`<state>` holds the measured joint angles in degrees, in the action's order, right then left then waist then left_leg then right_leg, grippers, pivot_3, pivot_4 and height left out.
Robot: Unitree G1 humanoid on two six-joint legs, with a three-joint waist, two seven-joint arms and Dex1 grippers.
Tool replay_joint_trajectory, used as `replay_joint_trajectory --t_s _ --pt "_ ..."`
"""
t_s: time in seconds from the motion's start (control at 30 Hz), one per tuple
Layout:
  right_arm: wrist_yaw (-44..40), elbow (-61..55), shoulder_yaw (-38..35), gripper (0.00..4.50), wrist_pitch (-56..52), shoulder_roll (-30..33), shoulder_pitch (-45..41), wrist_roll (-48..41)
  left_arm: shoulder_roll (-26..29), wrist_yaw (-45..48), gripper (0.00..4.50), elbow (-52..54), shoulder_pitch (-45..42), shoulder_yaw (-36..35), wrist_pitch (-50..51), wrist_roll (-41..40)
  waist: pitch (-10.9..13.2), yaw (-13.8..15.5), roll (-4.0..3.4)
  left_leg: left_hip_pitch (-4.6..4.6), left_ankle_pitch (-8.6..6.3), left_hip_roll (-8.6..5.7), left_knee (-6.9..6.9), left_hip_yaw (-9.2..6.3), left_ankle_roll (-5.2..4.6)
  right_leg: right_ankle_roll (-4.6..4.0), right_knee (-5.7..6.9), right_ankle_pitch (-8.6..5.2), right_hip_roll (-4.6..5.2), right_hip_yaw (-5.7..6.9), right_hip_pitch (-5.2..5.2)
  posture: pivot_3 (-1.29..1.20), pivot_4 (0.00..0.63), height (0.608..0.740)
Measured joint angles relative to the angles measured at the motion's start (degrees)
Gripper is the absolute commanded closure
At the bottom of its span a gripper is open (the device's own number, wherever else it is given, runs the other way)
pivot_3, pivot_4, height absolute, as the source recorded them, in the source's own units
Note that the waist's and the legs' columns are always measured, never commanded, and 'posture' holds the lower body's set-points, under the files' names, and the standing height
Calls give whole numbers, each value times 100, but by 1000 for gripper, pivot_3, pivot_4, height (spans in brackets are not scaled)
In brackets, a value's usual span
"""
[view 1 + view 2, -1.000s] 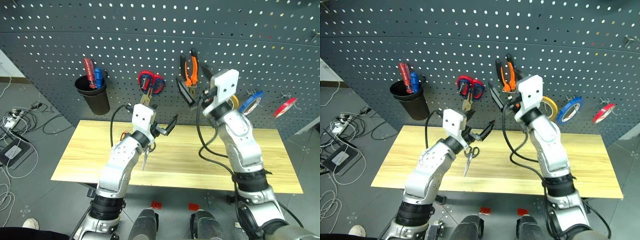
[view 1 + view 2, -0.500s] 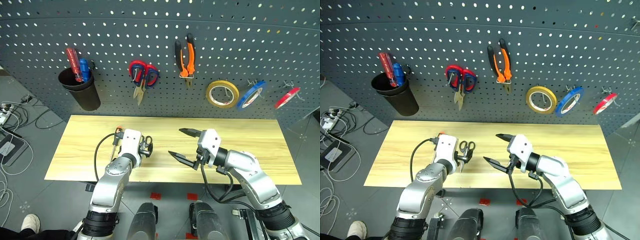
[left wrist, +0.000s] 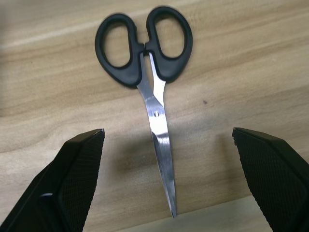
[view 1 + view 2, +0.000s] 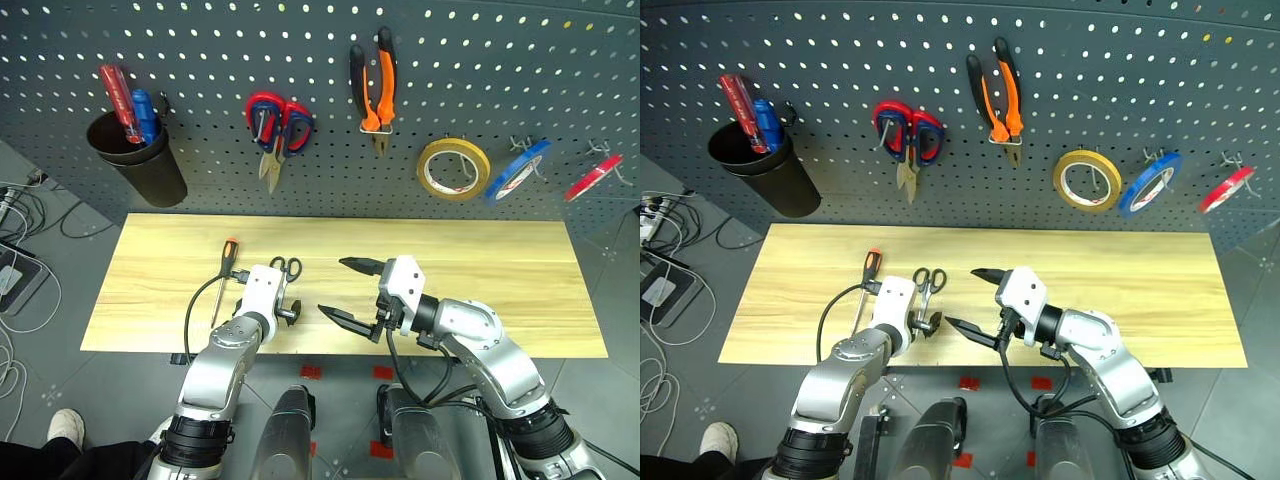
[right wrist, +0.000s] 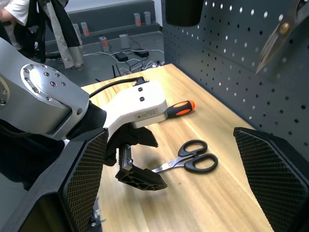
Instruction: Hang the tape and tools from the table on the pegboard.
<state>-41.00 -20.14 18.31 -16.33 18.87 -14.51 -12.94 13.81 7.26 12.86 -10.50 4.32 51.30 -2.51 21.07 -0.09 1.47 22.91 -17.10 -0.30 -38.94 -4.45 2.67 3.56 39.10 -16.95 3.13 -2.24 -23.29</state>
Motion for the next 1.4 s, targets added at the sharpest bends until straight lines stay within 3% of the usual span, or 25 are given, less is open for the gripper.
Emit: replay_joint_trajectory --t_s 0.23,0.73,0.93,1.17,1.4 --pt "111 0 -13 49 -89 -138 -3 3 76 -27 0 -66 -157 -22 56 101 166 -4 0 7 1 3 4 3 2 0 -4 0 0 -1 -10 63 471 740" --pt "197 1 -133 0 -155 -180 -56 4 170 337 4322 -238 -337 -218 -12 -90 264 -5 -9 5 1 6 6 4 2 1 -3 0 0 -2 -11 52 480 740" --pt "207 6 -132 0 -146 -178 -54 4 169 263 4340 -275 -388 -216 -72 -23 285 -3 -4 6 2 6 7 3 4 1 -3 0 0 -2 -12 65 462 740" --pt "104 293 -147 0 95 -137 -180 35 234 215 4340 -202 -277 -128 -211 108 282 0 0 8 14 8 11 3 26 1 -7 0 2 -2 -18 80 396 740" --pt "111 424 -386 0 234 -129 -252 13 1430 499 4340 697 701 570 -1827 901 235 0 10 54 28 20 20 0 55 0 -8 1 15 -2 -76 88 321 740"
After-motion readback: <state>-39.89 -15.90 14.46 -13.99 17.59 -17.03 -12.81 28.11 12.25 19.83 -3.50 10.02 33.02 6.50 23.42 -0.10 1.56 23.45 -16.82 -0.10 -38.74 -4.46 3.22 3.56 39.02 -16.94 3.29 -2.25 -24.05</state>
